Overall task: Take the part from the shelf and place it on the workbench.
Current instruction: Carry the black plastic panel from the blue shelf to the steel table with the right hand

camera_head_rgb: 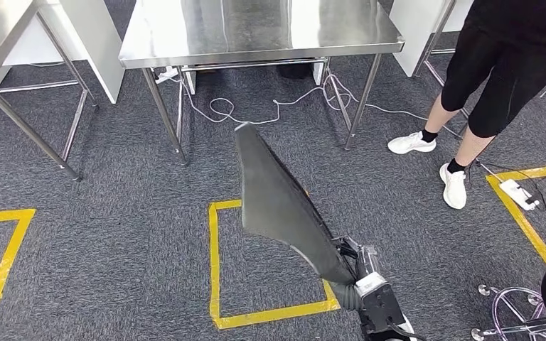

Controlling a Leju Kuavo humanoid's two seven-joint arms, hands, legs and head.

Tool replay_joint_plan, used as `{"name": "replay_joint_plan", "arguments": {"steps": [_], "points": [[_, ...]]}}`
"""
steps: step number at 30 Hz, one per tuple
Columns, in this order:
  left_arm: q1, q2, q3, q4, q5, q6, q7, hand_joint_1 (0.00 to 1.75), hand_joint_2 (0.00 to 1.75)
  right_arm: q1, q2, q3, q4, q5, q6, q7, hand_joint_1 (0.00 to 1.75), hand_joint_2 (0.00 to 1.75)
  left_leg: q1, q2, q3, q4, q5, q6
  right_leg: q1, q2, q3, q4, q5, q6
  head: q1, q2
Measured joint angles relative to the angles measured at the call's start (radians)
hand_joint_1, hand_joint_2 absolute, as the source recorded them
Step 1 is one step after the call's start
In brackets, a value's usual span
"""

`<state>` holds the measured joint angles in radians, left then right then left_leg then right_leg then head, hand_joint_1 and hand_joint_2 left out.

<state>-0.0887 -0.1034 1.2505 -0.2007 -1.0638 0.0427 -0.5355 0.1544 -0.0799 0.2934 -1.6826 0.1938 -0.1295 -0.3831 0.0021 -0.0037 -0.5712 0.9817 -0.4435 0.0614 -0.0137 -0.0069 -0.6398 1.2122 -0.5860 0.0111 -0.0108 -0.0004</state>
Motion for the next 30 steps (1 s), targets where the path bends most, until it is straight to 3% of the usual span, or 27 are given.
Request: {"name": "replay_joint_plan", "arguments": {"steps": [2, 3, 5, 6, 8, 12, 13, 15, 16, 17, 18, 19, 20, 22, 25, 27, 28, 30], "points": [[0.0, 0.0, 0.0, 0.0, 0.002, 0.0, 0.001, 0.0, 1.75, 0.002, -0.001, 0.0, 0.003, -0.003, 0.0, 0.002, 1.75, 1.75, 0.0, -0.006, 0.004, 0.001, -0.005, 0.0, -0.003, 0.002, -0.056, 0.078, -0.012, 0.009, 0.001, 0.0], [0.001, 0.0, 0.0, 0.0, 0.004, 0.0, 0.002, 0.0, 1.75, 0.002, -0.002, 0.0, 0.004, -0.005, 0.0, 0.002, 1.75, 1.75, 0.0, -0.01, 0.008, 0.001, -0.009, -0.002, -0.005, 0.002, -0.055, 0.06, 0.007, 0.019, 0.001, 0.0], [0.001, -0.002, 0.0, 0.0, 0.005, 0.0, 0.003, 0.0, 1.75, 0.001, -0.005, -0.001, 0.005, -0.007, 0.0, 0.003, 1.75, 1.75, 0.001, -0.017, 0.019, 0.003, -0.019, -0.01, -0.01, 0.002, -0.005, -0.064, 0.073, 0.039, 0.002, 0.0], [0.001, -0.003, 0.0, 0.0, 0.005, 0.0, 0.004, 0.0, 1.75, 0.0, -0.005, -0.002, 0.006, -0.007, 0.0, 0.003, 1.75, 1.75, -0.002, -0.019, 0.023, 0.008, -0.027, -0.016, -0.012, 0.003, 0.025, -0.127, 0.1, 0.041, 0.002, 0.0], [0.001, -0.004, 0.0, 0.0, 0.005, 0.0, 0.005, 0.0, 1.75, -0.001, -0.005, -0.002, 0.007, -0.008, 0.0, 0.003, 1.75, 1.75, -0.006, -0.022, 0.027, 0.016, -0.041, -0.027, -0.013, 0.004, 0.055, -0.19, 0.122, 0.03, 0.001, 0.0], [0.001, -0.004, 0.0, 0.0, 0.006, 0.0, 0.006, 0.0, 1.75, -0.003, -0.004, -0.004, 0.008, -0.008, 0.0, 0.004, 1.75, 1.75, 0.004, -0.016, 0.02, 0.046, -0.065, -0.046, -0.016, 0.004, 0.067, -0.195, 0.116, 0.001, -0.002, 0.0], [0.001, -0.005, 0.0, 0.0, 0.007, 0.0, 0.006, 0.0, 1.75, -0.003, -0.004, -0.005, 0.008, -0.008, 0.0, 0.004, 1.75, 1.75, 0.007, -0.011, 0.001, 0.088, -0.086, -0.053, -0.018, 0.004, 0.072, -0.196, 0.113, -0.006, -0.003, 0.0], [0.001, -0.005, 0.0, 0.0, 0.007, 0.0, 0.006, 0.0, 1.75, -0.003, -0.004, -0.006, 0.008, -0.008, 0.0, 0.004, 1.75, 1.75, 0.01, -0.005, -0.07, 0.217, -0.136, -0.062, -0.015, 0.003, 0.081, -0.196, 0.105, -0.017, -0.006, 0.0], [0.002, -0.005, 0.0, 0.0, 0.007, 0.0, 0.006, 0.0, 1.75, -0.003, -0.004, -0.006, 0.008, -0.008, 0.0, 0.004, 1.75, 1.75, 0.011, -0.003, -0.109, 0.276, -0.152, -0.065, -0.014, 0.002, 0.085, -0.196, 0.101, -0.02, -0.006, 0.0], [0.002, -0.005, 0.0, 0.0, 0.008, 0.0, 0.006, 0.0, 1.75, -0.003, -0.004, -0.006, 0.009, -0.008, 0.0, 0.004, 1.75, 1.75, 0.012, -0.003, -0.135, 0.306, -0.149, -0.066, -0.014, 0.002, 0.089, -0.196, 0.097, -0.022, -0.006, 0.0], [0.003, -0.005, 0.0, 0.0, 0.008, 0.0, 0.006, 0.0, 1.75, -0.003, -0.004, -0.006, 0.009, -0.008, 0.0, 0.004, 1.75, 1.75, 0.013, -0.002, -0.144, 0.298, -0.125, -0.066, -0.014, 0.003, 0.095, -0.196, 0.092, -0.021, -0.006, 0.0], [0.003, -0.005, 0.0, 0.0, 0.008, 0.0, 0.006, 0.0, 1.75, -0.003, -0.004, -0.006, 0.009, -0.008, 0.0, 0.004, 1.75, 1.75, 0.014, -0.001, -0.132, 0.252, -0.085, -0.063, -0.014, 0.004, 0.103, -0.196, 0.086, -0.02, -0.006, 0.0], [0.003, -0.005, 0.0, 0.0, 0.008, 0.0, 0.006, 0.0, 1.75, -0.003, -0.004, -0.006, 0.009, -0.008, 0.0, 0.004, 1.75, 1.75, 0.014, 0.0, -0.107, 0.184, -0.04, -0.059, -0.014, 0.004, 0.112, -0.196, 0.08, -0.017, -0.006, 0.0], [0.001, -0.004, 0.0, 0.0, 0.008, 0.0, 0.006, 0.0, 1.75, -0.004, -0.003, -0.007, 0.009, -0.008, -0.001, 0.004, 1.75, 1.75, 0.009, 0.003, -0.058, 0.073, 0.005, -0.05, -0.011, 0.004, 0.125, -0.199, 0.068, -0.008, -0.006, 0.0], [0.001, -0.004, 0.0, 0.0, 0.008, 0.0, 0.006, 0.0, 1.75, -0.007, -0.003, -0.007, 0.009, -0.008, -0.006, 0.002, 1.75, 1.75, -0.002, 0.0, -0.037, 0.034, -0.008, -0.027, -0.006, 0.003, 0.133, -0.196, 0.07, 0.015, -0.006, 0.0], [0.002, -0.004, 0.0, 0.001, 0.01, 0.0, 0.006, 0.0, 1.75, -0.008, -0.003, -0.007, 0.01, -0.008, -0.011, 0.0, 1.75, 1.75, -0.002, -0.004, -0.018, 0.019, -0.01, -0.01, -0.004, 0.003, 0.131, -0.166, 0.067, 0.026, -0.005, 0.0], [0.002, -0.005, 0.0, 0.001, 0.01, 0.0, 0.006, 0.0, 1.75, -0.01, -0.003, -0.007, 0.01, -0.008, -0.014, -0.003, 1.75, 1.75, -0.001, -0.005, -0.008, 0.015, -0.011, -0.004, -0.005, 0.004, 0.116, -0.135, 0.051, 0.026, -0.004, 0.0], [0.002, -0.005, 0.0, 0.001, 0.011, 0.0, 0.007, 0.0, 1.75, -0.012, -0.004, -0.007, 0.011, -0.011, -0.018, -0.011, 1.75, 1.75, 0.0, -0.006, 0.001, 0.013, -0.014, 0.002, -0.005, 0.005, 0.051, -0.025, 0.002, 0.02, -0.001, 0.0]]}}
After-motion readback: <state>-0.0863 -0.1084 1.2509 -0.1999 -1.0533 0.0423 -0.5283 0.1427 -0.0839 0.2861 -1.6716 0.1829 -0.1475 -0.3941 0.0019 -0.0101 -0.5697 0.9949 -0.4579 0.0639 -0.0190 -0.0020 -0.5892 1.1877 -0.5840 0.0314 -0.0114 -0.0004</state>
